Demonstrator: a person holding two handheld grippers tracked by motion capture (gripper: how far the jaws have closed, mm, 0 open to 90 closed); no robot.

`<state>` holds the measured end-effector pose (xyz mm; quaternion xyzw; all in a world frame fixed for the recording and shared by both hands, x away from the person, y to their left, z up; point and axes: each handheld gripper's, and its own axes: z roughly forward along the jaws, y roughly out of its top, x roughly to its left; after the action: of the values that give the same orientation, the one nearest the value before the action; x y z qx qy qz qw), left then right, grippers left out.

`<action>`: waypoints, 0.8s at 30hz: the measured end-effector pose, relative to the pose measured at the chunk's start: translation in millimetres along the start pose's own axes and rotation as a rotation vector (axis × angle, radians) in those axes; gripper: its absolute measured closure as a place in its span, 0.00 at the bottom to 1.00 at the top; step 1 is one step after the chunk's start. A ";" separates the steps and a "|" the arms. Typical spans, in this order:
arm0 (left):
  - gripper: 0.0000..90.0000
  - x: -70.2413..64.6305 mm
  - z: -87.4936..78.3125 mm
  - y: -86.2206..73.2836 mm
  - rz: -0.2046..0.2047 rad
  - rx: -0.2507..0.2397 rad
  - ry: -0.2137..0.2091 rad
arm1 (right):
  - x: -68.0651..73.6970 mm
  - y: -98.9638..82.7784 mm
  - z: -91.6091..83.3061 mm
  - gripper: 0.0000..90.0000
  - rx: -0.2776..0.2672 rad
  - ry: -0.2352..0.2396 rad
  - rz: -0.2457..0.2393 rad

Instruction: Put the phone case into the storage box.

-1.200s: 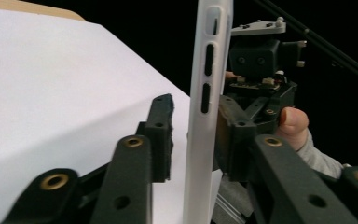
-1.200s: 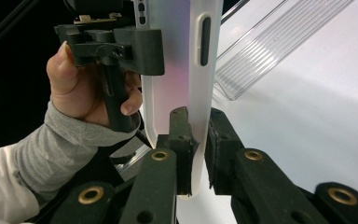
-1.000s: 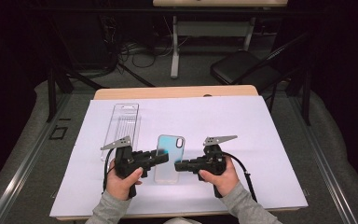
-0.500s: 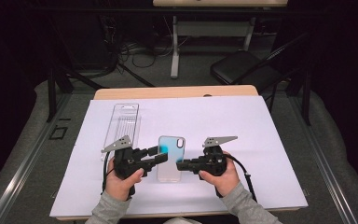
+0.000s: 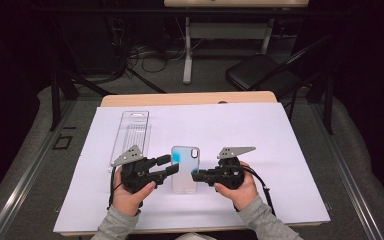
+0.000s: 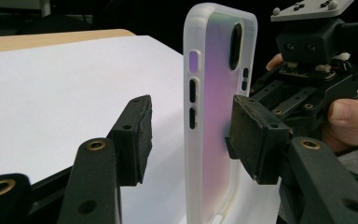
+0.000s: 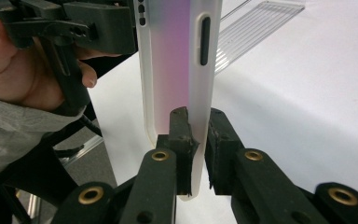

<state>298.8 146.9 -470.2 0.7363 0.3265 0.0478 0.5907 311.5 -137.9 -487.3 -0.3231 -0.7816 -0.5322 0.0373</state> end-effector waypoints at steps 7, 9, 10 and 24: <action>0.55 -1.5 -2.1 1.3 0.016 0.001 0.025 | 1.1 -0.5 -0.3 0.92 0.013 -0.041 -0.036; 0.56 -1.8 -2.4 1.6 0.023 0.002 0.031 | 1.7 -0.6 -0.3 0.92 0.016 -0.055 -0.046; 0.56 -1.9 -2.5 1.7 0.026 0.002 0.031 | 1.7 -0.7 0.0 0.92 0.013 -0.060 -0.051; 0.63 -4.4 -3.5 2.6 0.047 0.008 0.047 | 7.3 -2.3 2.7 0.92 0.039 -0.132 -0.126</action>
<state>294.9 147.2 -465.4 0.7450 0.3231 0.0777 0.5784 305.3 -132.8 -487.4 -0.3071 -0.8113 -0.4958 -0.0415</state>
